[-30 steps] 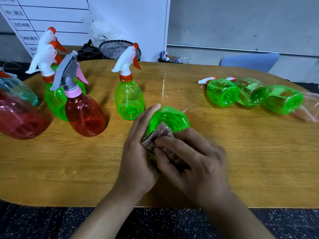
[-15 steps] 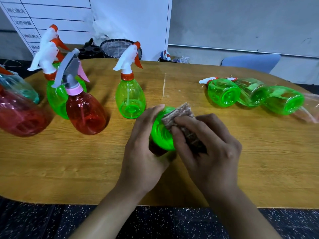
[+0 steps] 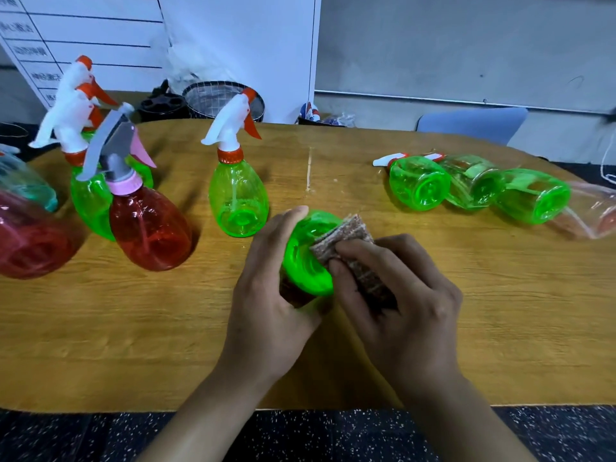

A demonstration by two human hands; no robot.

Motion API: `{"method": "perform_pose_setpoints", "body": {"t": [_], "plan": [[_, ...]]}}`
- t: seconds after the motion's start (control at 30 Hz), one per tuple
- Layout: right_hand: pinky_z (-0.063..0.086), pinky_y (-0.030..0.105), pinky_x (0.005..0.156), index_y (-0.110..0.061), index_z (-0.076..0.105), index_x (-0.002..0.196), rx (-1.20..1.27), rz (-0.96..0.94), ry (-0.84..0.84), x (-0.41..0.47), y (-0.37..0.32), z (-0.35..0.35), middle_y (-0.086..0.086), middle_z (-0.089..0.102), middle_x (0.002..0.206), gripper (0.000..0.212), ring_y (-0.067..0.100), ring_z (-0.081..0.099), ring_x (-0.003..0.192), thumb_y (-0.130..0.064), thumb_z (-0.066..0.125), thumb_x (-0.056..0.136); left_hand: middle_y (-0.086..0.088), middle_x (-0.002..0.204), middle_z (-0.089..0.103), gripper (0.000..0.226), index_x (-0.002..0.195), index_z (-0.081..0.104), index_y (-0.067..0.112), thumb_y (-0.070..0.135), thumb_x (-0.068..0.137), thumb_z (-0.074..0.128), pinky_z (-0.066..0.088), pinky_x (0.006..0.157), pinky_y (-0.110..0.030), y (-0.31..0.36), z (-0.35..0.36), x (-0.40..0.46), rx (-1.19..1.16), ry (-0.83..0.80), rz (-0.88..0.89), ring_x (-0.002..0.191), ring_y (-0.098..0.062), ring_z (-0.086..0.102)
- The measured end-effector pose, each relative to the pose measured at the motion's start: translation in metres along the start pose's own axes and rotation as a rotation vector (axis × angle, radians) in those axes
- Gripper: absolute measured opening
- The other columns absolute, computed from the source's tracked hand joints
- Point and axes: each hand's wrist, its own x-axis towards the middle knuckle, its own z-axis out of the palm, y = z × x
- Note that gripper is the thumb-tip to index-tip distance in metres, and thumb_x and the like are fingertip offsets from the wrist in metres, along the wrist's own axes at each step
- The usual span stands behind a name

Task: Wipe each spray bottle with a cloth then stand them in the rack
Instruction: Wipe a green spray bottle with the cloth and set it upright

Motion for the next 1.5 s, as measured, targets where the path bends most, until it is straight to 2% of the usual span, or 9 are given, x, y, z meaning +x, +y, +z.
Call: {"method": "perform_pose_setpoints", "body": {"t": [0.17,0.47,0.77,0.9,1.0,1.13,1.3,1.43,1.5], "plan": [[0.058,0.037,0.069,-0.018,0.082,0.106,0.073,-0.047,-0.092,-0.005,0.000,0.003,0.002,0.071,0.100,0.013,0.018,0.072,0.087,-0.026,0.077,0.096,0.002,0.153,0.052,0.079,0.156,0.048,0.014,0.000,0.084,0.079,0.037,0.117,-0.019,-0.001,0.006,0.003,-0.001,-0.003,0.025,0.145,-0.007,0.048],[0.056,0.037,0.069,-0.017,0.082,0.105,0.042,-0.002,-0.035,-0.006,0.009,0.000,0.002,0.071,0.098,0.013,0.017,0.071,0.086,-0.024,0.077,0.096,0.000,0.153,0.053,0.084,0.156,0.048,0.013,0.011,0.081,0.086,0.036,0.119,-0.020,0.001,0.009,0.005,0.051,-0.019,0.038,0.147,-0.013,0.048],[0.052,0.021,0.081,-0.022,0.075,0.105,0.557,0.585,0.086,-0.001,0.025,0.010,-0.008,0.078,0.100,0.009,0.004,0.071,0.093,-0.019,0.070,0.099,0.001,0.164,0.039,0.099,0.158,0.038,0.039,0.011,0.081,0.093,0.054,0.109,-0.056,-0.008,0.009,-0.004,-0.025,-0.036,0.018,0.156,-0.018,0.037],[0.056,0.038,0.087,-0.014,0.077,0.108,0.672,0.746,0.012,-0.008,0.040,0.025,0.004,0.080,0.104,0.012,0.020,0.074,0.098,-0.016,0.068,0.100,0.002,0.168,0.031,0.086,0.156,0.035,0.047,0.046,0.085,0.084,0.049,0.112,-0.061,-0.007,0.005,-0.008,-0.091,-0.104,-0.016,0.160,-0.021,0.030],[0.057,0.031,0.083,-0.009,0.076,0.108,0.755,0.810,-0.021,-0.007,0.040,0.032,0.005,0.080,0.102,0.012,0.018,0.074,0.095,-0.014,0.068,0.100,0.006,0.167,0.030,0.056,0.144,0.045,0.054,0.066,0.094,0.067,0.047,0.111,-0.068,-0.007,-0.003,-0.009,-0.206,-0.137,-0.079,0.151,-0.035,0.042],[0.056,0.035,0.088,-0.013,0.077,0.107,0.700,0.773,-0.076,-0.007,0.034,0.046,0.001,0.080,0.103,0.012,0.016,0.075,0.097,-0.017,0.070,0.099,0.011,0.166,0.027,0.035,0.133,0.054,0.053,0.053,0.099,0.061,0.054,0.110,-0.055,-0.010,-0.018,-0.004,-0.226,-0.144,-0.137,0.158,0.000,0.024],[0.060,0.038,0.089,-0.020,0.077,0.107,0.654,0.760,-0.126,-0.006,0.027,0.058,-0.005,0.080,0.103,0.011,0.017,0.076,0.097,-0.018,0.069,0.101,-0.005,0.164,0.041,0.090,0.159,0.032,0.048,0.039,0.086,0.084,0.039,0.120,-0.062,-0.027,-0.034,-0.002,-0.254,-0.161,-0.214,0.150,-0.034,0.046],[0.059,0.035,0.089,-0.022,0.077,0.105,0.624,0.746,-0.126,-0.005,0.020,0.069,-0.009,0.080,0.105,0.009,0.012,0.076,0.098,-0.020,0.070,0.100,0.005,0.167,0.038,0.113,0.164,0.019,0.050,0.024,0.081,0.090,0.038,0.124,-0.051,-0.032,-0.045,0.000,-0.195,-0.181,-0.267,0.154,-0.021,0.042],[0.058,0.031,0.089,-0.022,0.077,0.105,0.604,0.745,-0.132,-0.004,0.018,0.073,-0.011,0.080,0.103,0.008,0.009,0.075,0.097,-0.021,0.072,0.099,0.018,0.164,0.031,0.117,0.167,0.017,0.044,0.018,0.081,0.092,0.034,0.124,-0.026,-0.033,-0.048,-0.002,-0.055,-0.186,-0.231,0.154,0.001,0.033]]}}
